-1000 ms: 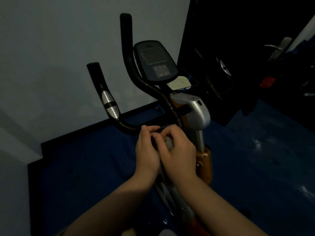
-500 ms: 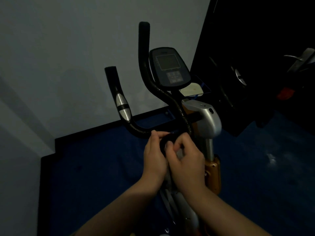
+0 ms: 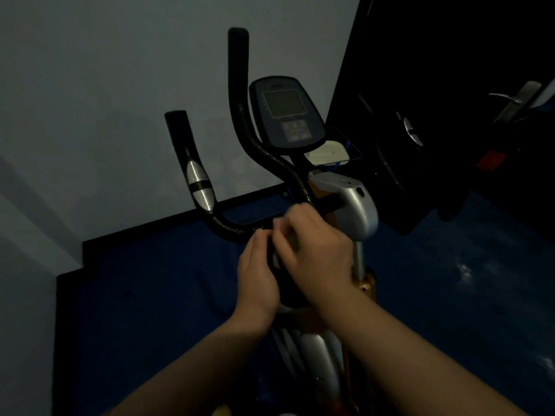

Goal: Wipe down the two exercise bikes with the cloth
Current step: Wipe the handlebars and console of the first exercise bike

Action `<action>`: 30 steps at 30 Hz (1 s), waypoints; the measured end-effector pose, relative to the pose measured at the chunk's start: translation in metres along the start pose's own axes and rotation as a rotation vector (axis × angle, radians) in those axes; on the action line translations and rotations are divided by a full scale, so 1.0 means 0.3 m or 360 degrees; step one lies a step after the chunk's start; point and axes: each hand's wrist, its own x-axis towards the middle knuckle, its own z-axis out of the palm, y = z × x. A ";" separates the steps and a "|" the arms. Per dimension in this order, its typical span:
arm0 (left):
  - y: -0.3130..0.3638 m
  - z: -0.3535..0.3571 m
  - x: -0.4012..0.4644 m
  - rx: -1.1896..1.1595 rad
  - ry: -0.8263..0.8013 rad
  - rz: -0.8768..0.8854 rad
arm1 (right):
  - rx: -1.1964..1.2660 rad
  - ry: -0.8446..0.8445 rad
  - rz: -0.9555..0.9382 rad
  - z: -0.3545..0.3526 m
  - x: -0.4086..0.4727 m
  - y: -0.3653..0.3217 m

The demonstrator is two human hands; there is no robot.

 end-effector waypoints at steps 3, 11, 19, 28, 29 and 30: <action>-0.007 0.005 0.001 -0.0029 0.0053 -0.0020 | -0.0054 0.0058 0.0184 0.034 -0.005 -0.029; 0.006 0.004 -0.004 0.0052 0.0047 -0.0031 | 0.0501 -0.0147 0.0475 -0.019 -0.037 -0.018; 0.007 -0.002 -0.007 0.0029 0.0036 -0.0063 | 0.0714 -0.0185 0.0438 -0.021 -0.151 -0.034; 0.004 0.002 -0.007 0.0009 0.0060 -0.0088 | 0.0755 -0.0009 0.0754 0.023 -0.126 -0.057; 0.005 0.001 -0.007 0.0034 0.0065 -0.0075 | 0.0792 -0.0033 0.0756 0.013 -0.157 -0.051; 0.008 0.001 -0.008 0.0036 0.0073 -0.0073 | 0.0804 -0.0057 0.0739 -0.001 -0.173 -0.042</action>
